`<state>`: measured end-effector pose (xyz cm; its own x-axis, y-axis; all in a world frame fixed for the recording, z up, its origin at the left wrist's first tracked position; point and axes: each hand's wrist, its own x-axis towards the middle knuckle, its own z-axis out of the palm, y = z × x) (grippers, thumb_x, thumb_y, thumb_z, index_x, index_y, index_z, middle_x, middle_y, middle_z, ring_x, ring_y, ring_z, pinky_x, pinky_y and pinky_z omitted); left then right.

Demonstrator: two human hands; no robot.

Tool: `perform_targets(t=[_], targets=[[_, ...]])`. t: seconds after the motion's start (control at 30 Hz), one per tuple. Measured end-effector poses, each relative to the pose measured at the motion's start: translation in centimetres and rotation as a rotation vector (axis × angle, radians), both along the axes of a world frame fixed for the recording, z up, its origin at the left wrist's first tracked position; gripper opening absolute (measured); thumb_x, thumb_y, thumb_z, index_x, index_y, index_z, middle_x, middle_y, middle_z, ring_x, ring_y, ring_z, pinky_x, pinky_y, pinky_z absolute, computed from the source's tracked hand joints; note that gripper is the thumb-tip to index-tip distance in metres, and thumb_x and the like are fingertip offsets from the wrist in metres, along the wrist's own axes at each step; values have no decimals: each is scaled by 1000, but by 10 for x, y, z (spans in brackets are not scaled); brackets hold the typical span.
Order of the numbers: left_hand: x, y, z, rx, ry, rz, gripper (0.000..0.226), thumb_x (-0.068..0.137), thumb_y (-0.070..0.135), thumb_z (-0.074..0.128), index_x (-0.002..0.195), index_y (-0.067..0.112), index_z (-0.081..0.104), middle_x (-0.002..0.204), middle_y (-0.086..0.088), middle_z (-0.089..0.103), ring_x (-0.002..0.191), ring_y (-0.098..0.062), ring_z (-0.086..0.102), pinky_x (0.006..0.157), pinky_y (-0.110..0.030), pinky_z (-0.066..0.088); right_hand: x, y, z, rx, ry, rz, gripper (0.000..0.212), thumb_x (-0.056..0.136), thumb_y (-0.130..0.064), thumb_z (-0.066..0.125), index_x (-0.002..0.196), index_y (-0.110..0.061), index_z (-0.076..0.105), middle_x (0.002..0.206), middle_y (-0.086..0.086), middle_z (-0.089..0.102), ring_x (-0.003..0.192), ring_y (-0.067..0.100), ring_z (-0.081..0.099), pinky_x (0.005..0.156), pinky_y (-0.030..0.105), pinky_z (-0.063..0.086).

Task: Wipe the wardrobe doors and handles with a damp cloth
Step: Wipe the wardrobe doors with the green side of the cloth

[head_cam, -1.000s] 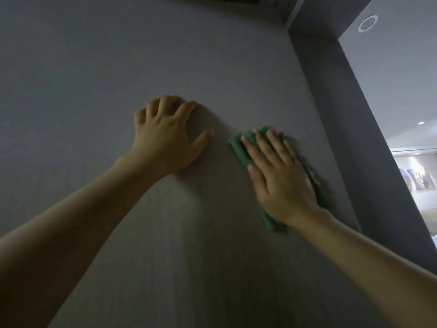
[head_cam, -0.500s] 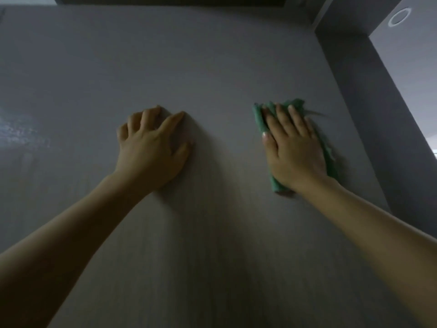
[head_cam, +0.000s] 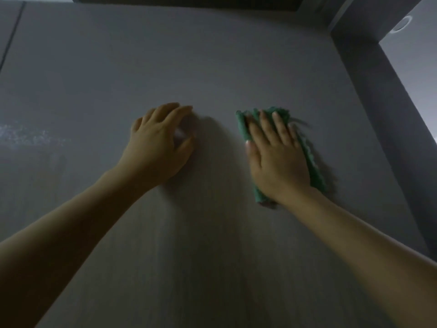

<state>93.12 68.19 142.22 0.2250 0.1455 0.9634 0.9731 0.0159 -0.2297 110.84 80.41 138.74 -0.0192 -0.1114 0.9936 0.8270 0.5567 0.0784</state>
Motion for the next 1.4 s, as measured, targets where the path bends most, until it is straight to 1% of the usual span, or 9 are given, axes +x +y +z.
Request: perform_targets(t=[0.13,0.2,0.43,0.67,0.87,0.93,1.13,1.3,1.4], targets=[[-23,-10,1,74,-42,83,64,85,50,31,141,20,46,150,-13,36,137,-36,27,112,-48,16,-19,-14,-63,155,-395,-34,52,98,-38,25,148,-21,31,154,3,30,145,27,21,118,46,15],[-31,-16,-2,86,-72,118,66,84,51,30,141,22,45,151,-13,34,137,-37,25,112,-50,14,-11,-12,-59,181,-458,-26,52,98,-37,27,147,-21,31,154,1,31,145,24,21,117,45,17],[-47,-22,-1,8,-80,154,71,80,57,26,146,29,37,153,-6,30,139,-32,19,112,-51,14,-38,-13,9,69,14,-9,56,95,-37,23,144,-15,40,147,9,42,138,33,35,114,49,22],[-57,-20,0,12,-37,163,70,81,60,26,147,35,34,153,-3,30,139,-30,19,112,-50,15,-39,-28,-51,223,-526,-18,52,98,-37,28,148,-23,27,155,0,28,145,22,19,119,41,12],[-59,-25,3,-18,-29,156,73,79,61,24,147,37,31,153,0,27,139,-26,17,112,-46,13,-49,-23,22,69,-67,-17,58,94,-40,20,146,-19,35,151,5,37,141,29,30,116,44,17],[-61,-24,3,-17,-26,157,72,79,61,24,148,39,29,154,1,26,139,-25,16,112,-45,12,-64,-29,9,111,-89,-14,57,95,-39,22,146,-17,37,150,7,38,140,30,31,116,46,19],[-68,-26,3,-39,0,154,71,79,61,21,148,42,26,156,4,22,139,-23,14,112,-42,11,-55,-34,-42,211,-523,-17,52,99,-38,25,148,-24,28,155,-1,28,146,20,18,119,40,11],[-70,-28,6,-53,22,153,72,79,60,24,148,40,28,156,2,24,139,-26,16,112,-44,12,-53,-26,13,118,-200,-23,55,96,-38,22,147,-21,32,152,2,35,142,25,28,117,43,17],[-71,-26,5,-52,21,152,72,79,60,24,148,40,27,155,2,23,139,-26,16,111,-44,12,-68,-32,-3,115,-139,-7,56,96,-39,22,146,-19,35,151,4,35,142,27,28,117,46,19]])
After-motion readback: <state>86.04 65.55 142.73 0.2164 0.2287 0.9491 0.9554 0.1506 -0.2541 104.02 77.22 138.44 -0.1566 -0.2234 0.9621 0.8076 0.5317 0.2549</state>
